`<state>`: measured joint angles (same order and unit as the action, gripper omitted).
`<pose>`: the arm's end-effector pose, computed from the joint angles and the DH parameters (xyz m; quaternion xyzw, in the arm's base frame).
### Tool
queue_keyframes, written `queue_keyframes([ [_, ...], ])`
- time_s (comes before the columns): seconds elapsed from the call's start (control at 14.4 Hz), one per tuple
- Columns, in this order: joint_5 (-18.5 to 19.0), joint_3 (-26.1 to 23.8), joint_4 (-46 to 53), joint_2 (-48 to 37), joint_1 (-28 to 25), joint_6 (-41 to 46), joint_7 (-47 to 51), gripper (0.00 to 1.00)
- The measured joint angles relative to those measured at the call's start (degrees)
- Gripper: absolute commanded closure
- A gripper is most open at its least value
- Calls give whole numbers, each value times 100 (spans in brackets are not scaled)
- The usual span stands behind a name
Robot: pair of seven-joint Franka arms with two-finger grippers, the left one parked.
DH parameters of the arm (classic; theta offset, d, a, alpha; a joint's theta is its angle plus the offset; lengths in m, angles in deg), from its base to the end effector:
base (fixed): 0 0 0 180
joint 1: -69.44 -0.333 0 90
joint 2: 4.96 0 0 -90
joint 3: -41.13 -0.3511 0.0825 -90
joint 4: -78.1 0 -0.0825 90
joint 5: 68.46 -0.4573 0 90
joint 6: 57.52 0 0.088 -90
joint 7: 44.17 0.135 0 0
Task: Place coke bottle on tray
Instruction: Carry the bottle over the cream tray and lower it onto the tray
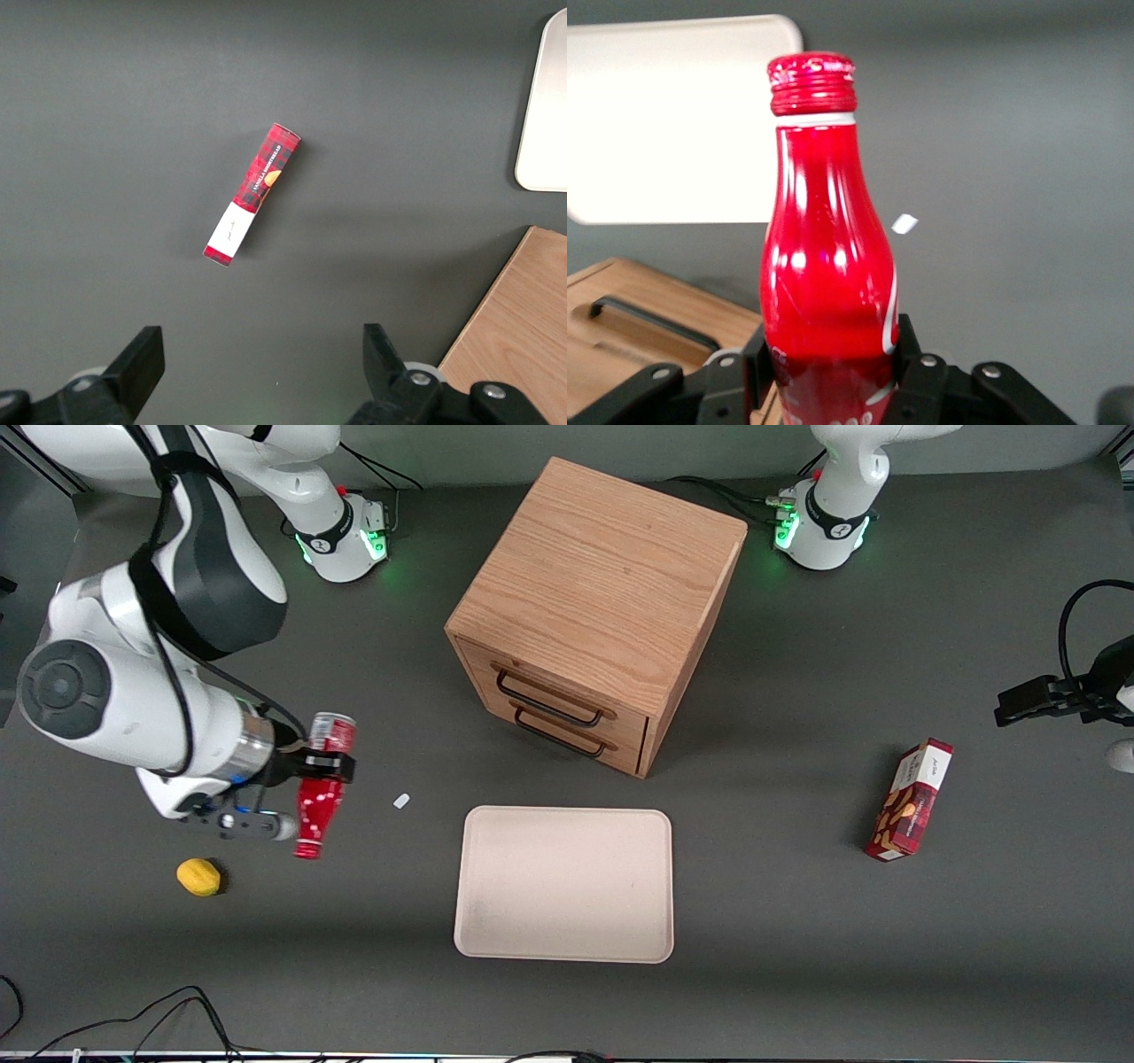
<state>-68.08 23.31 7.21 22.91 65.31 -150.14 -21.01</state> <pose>0.7331 0.2421 0.4868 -0.9964 0.0241 0.0655 0.0476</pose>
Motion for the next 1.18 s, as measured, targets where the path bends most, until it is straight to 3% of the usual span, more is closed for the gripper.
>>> queue_keyframes([
  [0.21, 0, -302, 375, 928, -72, -458, -193, 100],
  [0.55, 7, -338, 453, 2315, -280, -1932, -217, 100],
  [1.11, 148, -341, 456, 3082, -405, -3146, -215, 100],
  [1.18, 150, -341, 456, 3100, -410, -3159, -215, 89],
])
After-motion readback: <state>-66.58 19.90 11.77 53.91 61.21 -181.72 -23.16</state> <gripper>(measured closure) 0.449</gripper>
